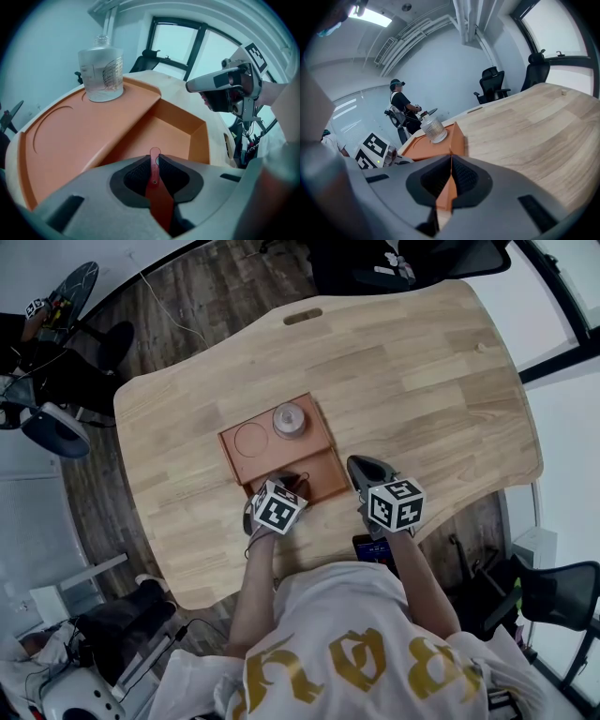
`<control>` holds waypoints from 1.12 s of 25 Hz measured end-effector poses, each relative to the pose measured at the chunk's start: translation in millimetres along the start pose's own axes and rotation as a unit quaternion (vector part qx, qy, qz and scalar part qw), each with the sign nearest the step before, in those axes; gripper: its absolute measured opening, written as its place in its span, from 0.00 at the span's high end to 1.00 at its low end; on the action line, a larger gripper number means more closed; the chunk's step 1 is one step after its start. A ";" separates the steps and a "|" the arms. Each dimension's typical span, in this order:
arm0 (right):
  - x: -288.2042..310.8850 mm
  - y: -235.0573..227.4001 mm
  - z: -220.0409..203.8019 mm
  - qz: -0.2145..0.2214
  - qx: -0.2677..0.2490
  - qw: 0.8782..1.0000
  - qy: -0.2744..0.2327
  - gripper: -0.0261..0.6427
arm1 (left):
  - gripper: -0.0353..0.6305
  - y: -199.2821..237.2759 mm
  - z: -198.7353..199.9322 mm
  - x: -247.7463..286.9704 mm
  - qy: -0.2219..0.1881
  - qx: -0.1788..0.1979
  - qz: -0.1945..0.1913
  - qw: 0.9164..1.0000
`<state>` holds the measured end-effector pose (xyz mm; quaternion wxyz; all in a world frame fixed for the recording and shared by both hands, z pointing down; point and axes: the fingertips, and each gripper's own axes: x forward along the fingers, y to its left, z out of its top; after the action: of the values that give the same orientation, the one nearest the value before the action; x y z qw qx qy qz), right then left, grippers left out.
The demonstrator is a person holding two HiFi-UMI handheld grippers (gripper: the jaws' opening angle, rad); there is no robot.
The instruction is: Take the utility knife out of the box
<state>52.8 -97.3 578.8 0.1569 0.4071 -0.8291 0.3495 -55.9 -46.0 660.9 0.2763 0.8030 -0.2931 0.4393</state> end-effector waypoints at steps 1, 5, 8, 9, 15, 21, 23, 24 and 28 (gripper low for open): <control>-0.2 1.2 0.1 0.001 -0.002 1.000 0.000 0.94 | 0.86 -0.6 0.5 -1.4 -0.003 -0.002 0.000 1.000; -0.5 6.5 2.9 0.003 -0.014 1.000 -0.002 0.94 | 0.86 -0.1 2.3 -7.0 -0.012 -0.003 0.002 1.000; -2.8 10.5 3.9 0.005 -0.018 1.000 -0.004 0.94 | 0.86 -1.5 8.9 -16.1 -0.040 -0.028 -0.006 0.999; -4.0 12.1 3.7 0.005 -0.019 1.000 -0.004 0.94 | 0.86 -2.6 12.3 -20.8 -0.057 -0.042 -0.011 0.997; -9.3 24.2 8.3 0.012 -0.029 0.999 -0.011 0.94 | 0.86 -2.2 30.4 -50.3 -0.136 -0.091 -0.016 0.986; -21.7 34.9 21.0 0.006 -0.046 0.998 -0.041 0.94 | 0.86 -8.4 35.5 -72.8 -0.177 -0.110 -0.016 0.978; -24.9 42.4 26.3 0.006 -0.058 0.997 -0.051 0.94 | 0.86 -8.9 36.9 -86.0 -0.206 -0.130 -0.017 0.970; -26.0 45.9 27.9 0.008 -0.064 0.997 -0.053 0.94 | 0.86 -8.3 37.2 -91.9 -0.219 -0.137 -0.015 0.966; -30.0 53.8 30.2 0.011 -0.073 0.996 -0.060 0.94 | 0.86 -4.0 37.9 -107.1 -0.248 -0.141 0.010 0.958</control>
<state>29.9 -78.8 516.8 0.1323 0.4056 -0.8647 0.2651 -79.8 -45.4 549.7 0.3012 0.8366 -0.4192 0.1835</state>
